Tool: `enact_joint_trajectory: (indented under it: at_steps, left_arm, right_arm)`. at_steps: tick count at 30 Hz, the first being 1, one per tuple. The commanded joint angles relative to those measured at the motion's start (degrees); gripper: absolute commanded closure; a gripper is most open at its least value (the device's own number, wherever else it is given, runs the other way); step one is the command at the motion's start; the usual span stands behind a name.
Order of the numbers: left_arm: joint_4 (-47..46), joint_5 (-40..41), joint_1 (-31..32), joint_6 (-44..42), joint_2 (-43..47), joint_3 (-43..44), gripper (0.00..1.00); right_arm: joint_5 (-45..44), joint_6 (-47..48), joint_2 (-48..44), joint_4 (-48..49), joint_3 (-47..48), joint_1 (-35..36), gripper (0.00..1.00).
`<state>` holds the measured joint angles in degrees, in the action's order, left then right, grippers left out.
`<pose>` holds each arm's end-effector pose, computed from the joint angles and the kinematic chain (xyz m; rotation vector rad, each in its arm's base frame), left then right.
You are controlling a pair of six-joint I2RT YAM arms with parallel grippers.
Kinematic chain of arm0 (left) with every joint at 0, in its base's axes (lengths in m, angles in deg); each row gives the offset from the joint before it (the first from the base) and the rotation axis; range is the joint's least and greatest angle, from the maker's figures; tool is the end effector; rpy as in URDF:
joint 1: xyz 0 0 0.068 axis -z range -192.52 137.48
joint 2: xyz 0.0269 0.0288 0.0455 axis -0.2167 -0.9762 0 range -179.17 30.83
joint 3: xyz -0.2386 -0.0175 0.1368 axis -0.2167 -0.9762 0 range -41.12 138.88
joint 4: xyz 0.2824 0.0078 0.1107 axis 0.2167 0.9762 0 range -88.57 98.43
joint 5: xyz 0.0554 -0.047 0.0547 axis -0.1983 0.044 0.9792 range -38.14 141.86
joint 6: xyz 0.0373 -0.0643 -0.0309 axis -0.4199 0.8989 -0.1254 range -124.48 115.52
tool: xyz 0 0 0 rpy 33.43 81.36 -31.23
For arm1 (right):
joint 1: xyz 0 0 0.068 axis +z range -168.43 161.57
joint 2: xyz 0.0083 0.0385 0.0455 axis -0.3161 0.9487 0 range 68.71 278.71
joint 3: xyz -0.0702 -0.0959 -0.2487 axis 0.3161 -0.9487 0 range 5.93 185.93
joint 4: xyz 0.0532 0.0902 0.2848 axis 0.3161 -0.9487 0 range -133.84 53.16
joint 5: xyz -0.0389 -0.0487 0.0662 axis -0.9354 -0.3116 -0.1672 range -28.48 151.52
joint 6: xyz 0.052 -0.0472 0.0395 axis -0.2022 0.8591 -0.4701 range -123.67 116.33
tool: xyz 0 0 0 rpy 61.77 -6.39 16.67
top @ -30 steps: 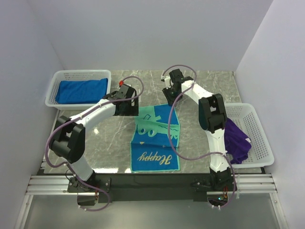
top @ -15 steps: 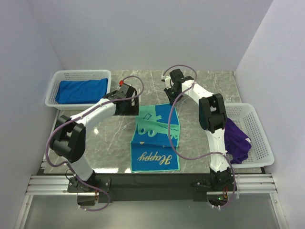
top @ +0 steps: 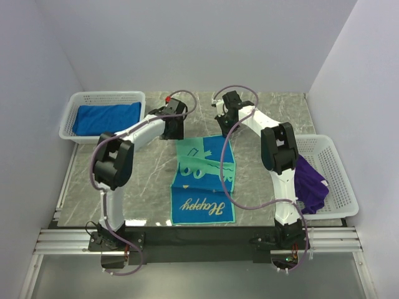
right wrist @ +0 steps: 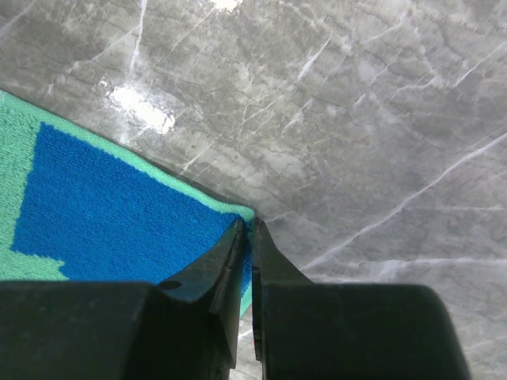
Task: Fold and stack the towels
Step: Fold the towel
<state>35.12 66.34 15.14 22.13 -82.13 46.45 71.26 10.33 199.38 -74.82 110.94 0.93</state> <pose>0.4368 -0.2091 0.1680 -0.0663 2.5506 -0.0333 0.5095 0.1914 0.1169 -0.8202 2.5508 0.2571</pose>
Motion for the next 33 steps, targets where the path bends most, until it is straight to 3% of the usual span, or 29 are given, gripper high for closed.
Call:
enact_joint_trajectory:
  at_steps: [1,3,20,24,33]
  left_arm:
    - [1.46,0.9,-0.33,-2.17,-3.74,5.85,0.44]
    - [1.73,1.08,-0.41,-2.88,-5.15,7.43,0.5]
    - [2.17,0.64,-0.41,-4.55,-15.44,14.03,0.58]
    - [2.78,-0.59,-0.41,-3.94,-17.19,13.77,0.65]
    - [4.36,-4.71,-0.33,-0.07,-20.62,9.9,0.66]
  right_arm:
    - [0.28,0.24,-0.68,-0.79,-2.88,0.16,1.0]
    - [0.28,0.24,-1.21,-0.43,-3.5,0.16,1.0]
    - [-0.6,0.68,-2.35,-0.87,-4.82,0.24,1.0]
    - [-0.51,0.59,-2.88,-0.43,-5.43,0.25,1.0]
    - [0.02,0.24,-4.55,-0.08,-6.05,0.25,1.0]
